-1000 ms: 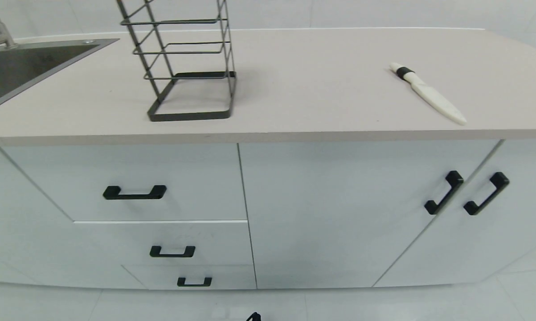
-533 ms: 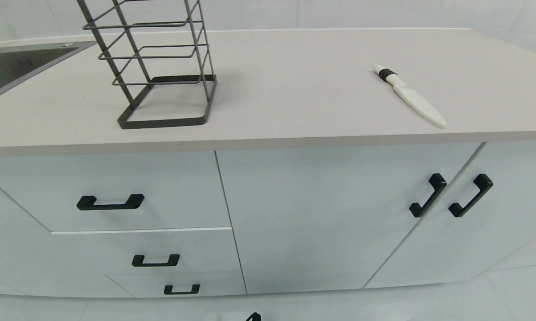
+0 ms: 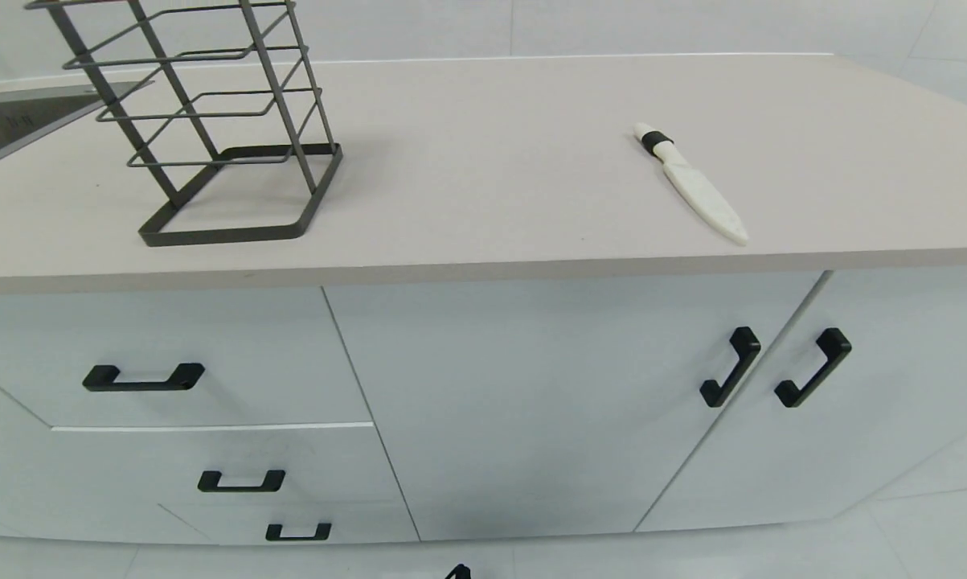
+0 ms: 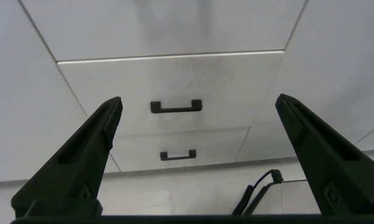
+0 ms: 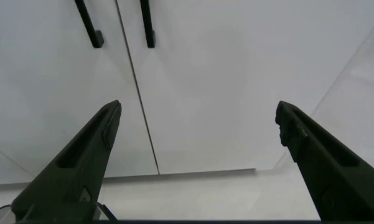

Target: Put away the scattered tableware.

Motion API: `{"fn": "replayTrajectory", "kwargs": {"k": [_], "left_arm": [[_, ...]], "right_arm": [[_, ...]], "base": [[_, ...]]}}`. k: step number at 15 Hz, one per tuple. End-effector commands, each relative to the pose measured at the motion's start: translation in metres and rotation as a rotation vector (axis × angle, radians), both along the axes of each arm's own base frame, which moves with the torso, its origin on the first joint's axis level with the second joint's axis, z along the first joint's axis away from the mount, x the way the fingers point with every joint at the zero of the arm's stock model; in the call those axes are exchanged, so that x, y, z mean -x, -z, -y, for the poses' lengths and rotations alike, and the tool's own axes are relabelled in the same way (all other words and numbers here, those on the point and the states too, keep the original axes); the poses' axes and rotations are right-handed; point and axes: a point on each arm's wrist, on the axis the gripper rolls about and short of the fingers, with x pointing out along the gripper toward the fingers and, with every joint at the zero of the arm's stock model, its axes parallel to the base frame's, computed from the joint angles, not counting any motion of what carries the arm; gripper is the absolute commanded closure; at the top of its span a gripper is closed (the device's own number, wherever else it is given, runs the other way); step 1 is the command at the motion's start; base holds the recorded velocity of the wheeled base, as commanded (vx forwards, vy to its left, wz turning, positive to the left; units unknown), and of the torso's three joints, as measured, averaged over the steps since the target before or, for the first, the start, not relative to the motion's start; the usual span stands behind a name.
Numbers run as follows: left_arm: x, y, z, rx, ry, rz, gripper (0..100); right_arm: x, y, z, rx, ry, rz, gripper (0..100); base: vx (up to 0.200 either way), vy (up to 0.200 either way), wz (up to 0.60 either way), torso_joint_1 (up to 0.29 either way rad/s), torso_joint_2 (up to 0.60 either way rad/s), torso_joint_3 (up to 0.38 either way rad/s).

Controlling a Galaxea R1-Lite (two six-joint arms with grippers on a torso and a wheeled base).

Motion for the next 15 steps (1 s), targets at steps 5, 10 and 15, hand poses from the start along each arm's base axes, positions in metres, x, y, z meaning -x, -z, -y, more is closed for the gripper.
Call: {"fn": "replayTrajectory", "kwargs": {"k": [5,10,15], "left_arm": [[-0.0002,0.0,0.0,0.001,0.0,-0.003,0],[-0.0002,0.0,0.0,-0.001,-0.002,-0.003,0],[-0.0002,0.0,0.0,0.001,-0.002,-0.003,0]], "right_arm": [[-0.0001,0.0,0.0,0.002,0.002,0.0,0],[-0.0002,-0.0001,0.0,0.003,0.002,-0.002,0],[-0.0002,-0.0001,0.0,0.003,0.002,-0.002,0]], "base": [[0.04,0.0,0.0,0.0,0.0,0.0],[0.0,0.0,0.0,0.106,-0.06,-0.051],[0.0,0.0,0.0,0.227,-0.53,-0.211]]}}
